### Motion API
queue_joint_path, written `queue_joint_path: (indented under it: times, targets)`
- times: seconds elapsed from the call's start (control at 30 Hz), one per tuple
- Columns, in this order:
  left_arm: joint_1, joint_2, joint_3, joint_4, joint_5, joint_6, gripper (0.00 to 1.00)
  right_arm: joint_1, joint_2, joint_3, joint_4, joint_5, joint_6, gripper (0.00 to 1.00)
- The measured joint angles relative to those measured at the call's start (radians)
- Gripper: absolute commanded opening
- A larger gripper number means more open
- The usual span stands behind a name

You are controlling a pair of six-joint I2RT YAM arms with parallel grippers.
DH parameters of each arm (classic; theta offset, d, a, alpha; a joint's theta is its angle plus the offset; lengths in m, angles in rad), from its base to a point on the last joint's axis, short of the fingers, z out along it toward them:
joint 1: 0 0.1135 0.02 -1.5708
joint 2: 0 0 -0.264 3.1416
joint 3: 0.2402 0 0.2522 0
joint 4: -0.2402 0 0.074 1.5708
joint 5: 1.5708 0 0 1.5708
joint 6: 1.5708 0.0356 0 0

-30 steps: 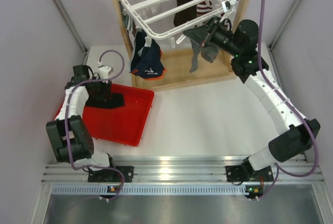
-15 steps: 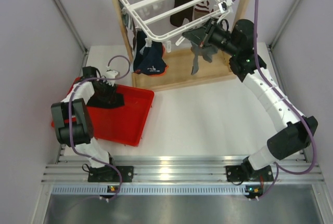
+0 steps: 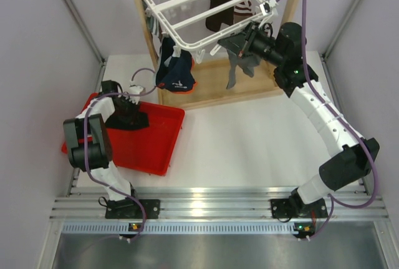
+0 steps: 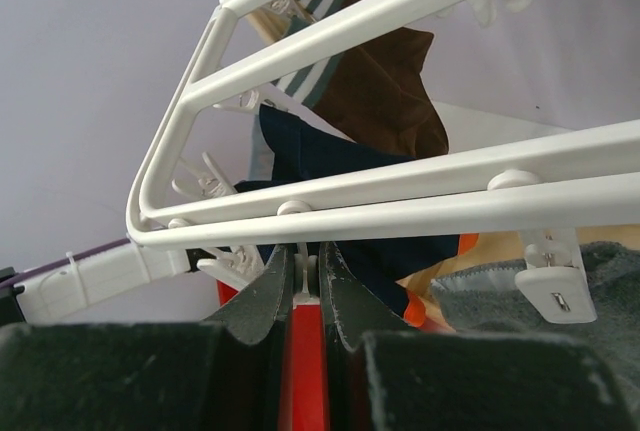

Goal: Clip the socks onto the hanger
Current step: Pick up the sock from the bin.

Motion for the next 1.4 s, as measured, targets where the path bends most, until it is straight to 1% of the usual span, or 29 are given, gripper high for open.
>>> queue_joint_path:
  times: [0.2, 0.23, 0.37, 0.47, 0.7, 0.87, 1.0, 1.1, 1.17, 1.3, 1.4]
  targets:
    - [0.000, 0.005, 0.003, 0.001, 0.002, 0.002, 0.04, 0.000, 0.000, 0.000, -0.006, 0.001, -0.005, 0.00]
    - [0.000, 0.005, 0.005, 0.001, 0.002, 0.003, 0.00, 0.000, 0.000, 0.000, -0.006, 0.001, -0.007, 0.00]
    - [0.002, 0.005, 0.043, -0.042, 0.007, -0.005, 0.00, 0.000, 0.000, 0.000, -0.010, 0.003, -0.011, 0.00]
    - [0.017, -0.009, 0.098, -0.089, 0.042, -0.022, 0.00, 0.000, 0.000, 0.000, -0.010, 0.003, -0.010, 0.00]
    - [0.075, -0.150, 0.247, -0.255, 0.156, -0.060, 0.00, 0.000, 0.000, 0.000, -0.003, 0.000, -0.006, 0.00]
    - [0.087, -0.264, 0.347, -0.379, 0.283, -0.099, 0.00, -0.002, 0.001, 0.000, 0.002, -0.003, 0.013, 0.00]
    - [0.086, -0.357, 0.382, -0.437, 0.413, -0.140, 0.00, -0.002, 0.004, 0.000, 0.007, -0.007, 0.027, 0.00]
    - [0.086, -0.429, 0.384, -0.452, 0.514, -0.183, 0.00, -0.003, 0.008, 0.000, 0.012, -0.013, 0.040, 0.00]
    - [0.084, -0.493, 0.365, -0.431, 0.601, -0.237, 0.00, -0.003, 0.009, 0.000, 0.014, -0.015, 0.047, 0.00]
    - [0.059, -0.665, 0.228, -0.304, 0.733, -0.352, 0.00, -0.004, 0.012, 0.000, 0.015, -0.018, 0.056, 0.00]
    - [-0.011, -0.767, 0.134, -0.211, 0.765, -0.424, 0.00, -0.004, 0.013, 0.000, 0.018, -0.020, 0.062, 0.00]
